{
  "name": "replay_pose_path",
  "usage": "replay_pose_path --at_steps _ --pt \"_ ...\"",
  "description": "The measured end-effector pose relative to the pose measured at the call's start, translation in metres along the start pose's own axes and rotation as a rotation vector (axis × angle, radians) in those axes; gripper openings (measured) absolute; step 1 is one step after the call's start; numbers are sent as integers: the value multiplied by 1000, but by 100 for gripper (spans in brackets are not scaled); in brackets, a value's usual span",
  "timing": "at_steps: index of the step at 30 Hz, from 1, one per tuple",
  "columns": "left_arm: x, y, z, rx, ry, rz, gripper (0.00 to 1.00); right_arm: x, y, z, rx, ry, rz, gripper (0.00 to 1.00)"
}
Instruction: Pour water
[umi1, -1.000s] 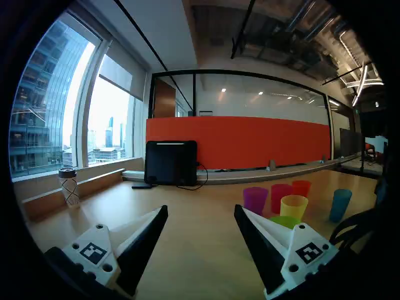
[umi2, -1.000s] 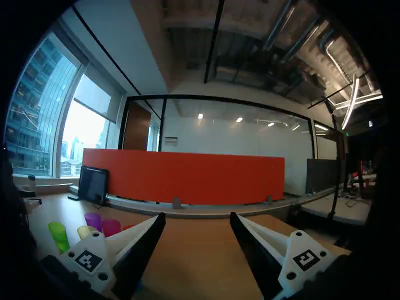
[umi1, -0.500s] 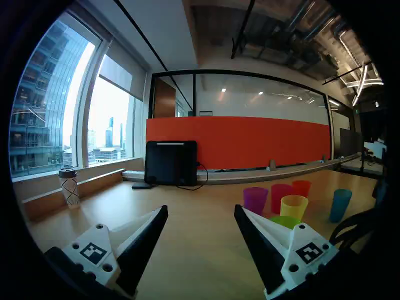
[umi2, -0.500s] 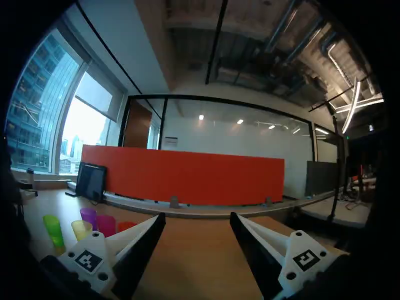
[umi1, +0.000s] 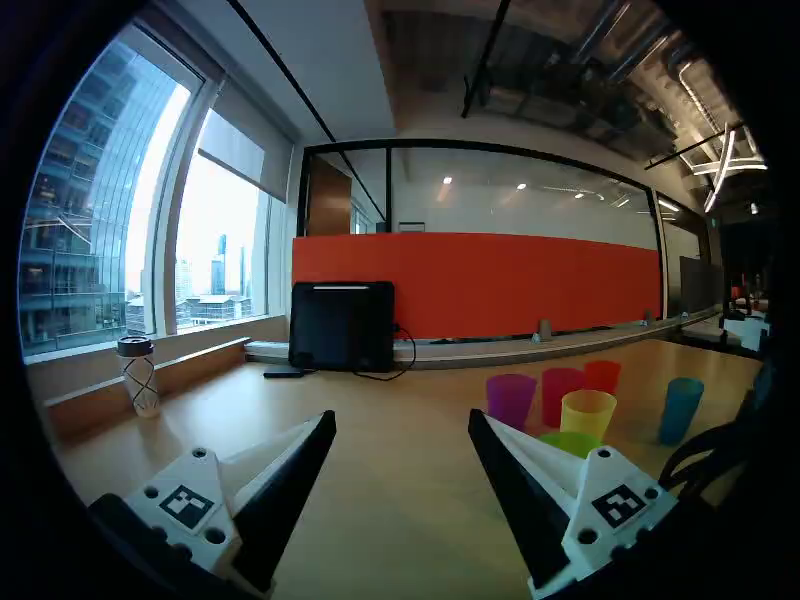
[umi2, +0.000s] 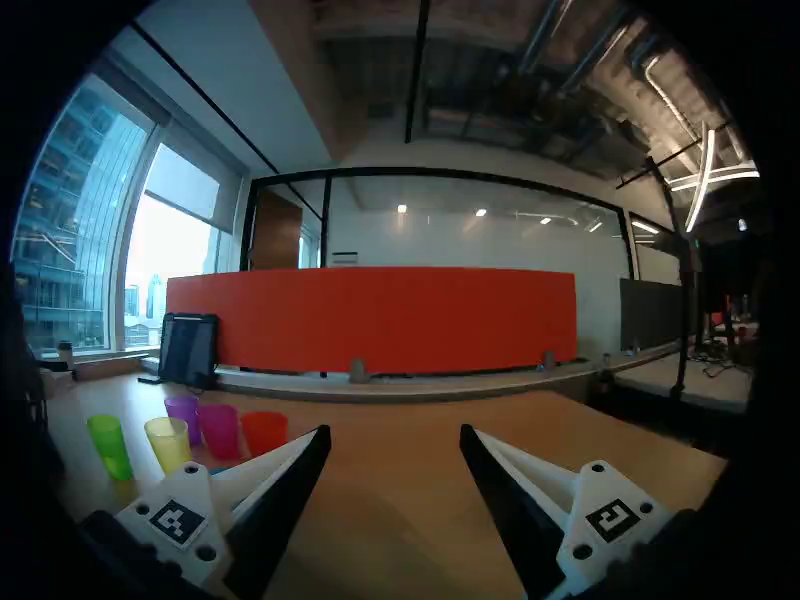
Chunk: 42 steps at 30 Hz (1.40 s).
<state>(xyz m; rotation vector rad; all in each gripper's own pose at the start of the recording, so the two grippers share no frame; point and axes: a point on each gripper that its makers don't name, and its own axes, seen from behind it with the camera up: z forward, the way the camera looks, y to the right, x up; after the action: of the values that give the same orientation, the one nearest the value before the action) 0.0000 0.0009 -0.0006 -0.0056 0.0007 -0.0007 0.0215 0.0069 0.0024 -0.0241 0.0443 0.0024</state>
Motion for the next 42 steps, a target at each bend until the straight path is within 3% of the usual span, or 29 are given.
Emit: replay_pose_path --at_steps 19,42 --pt "0 0 0 0 0 0 99 -20 -3 2 8 -34 3 100" --pt "0 0 0 0 0 0 99 -22 -4 -1 10 -42 -3 100"
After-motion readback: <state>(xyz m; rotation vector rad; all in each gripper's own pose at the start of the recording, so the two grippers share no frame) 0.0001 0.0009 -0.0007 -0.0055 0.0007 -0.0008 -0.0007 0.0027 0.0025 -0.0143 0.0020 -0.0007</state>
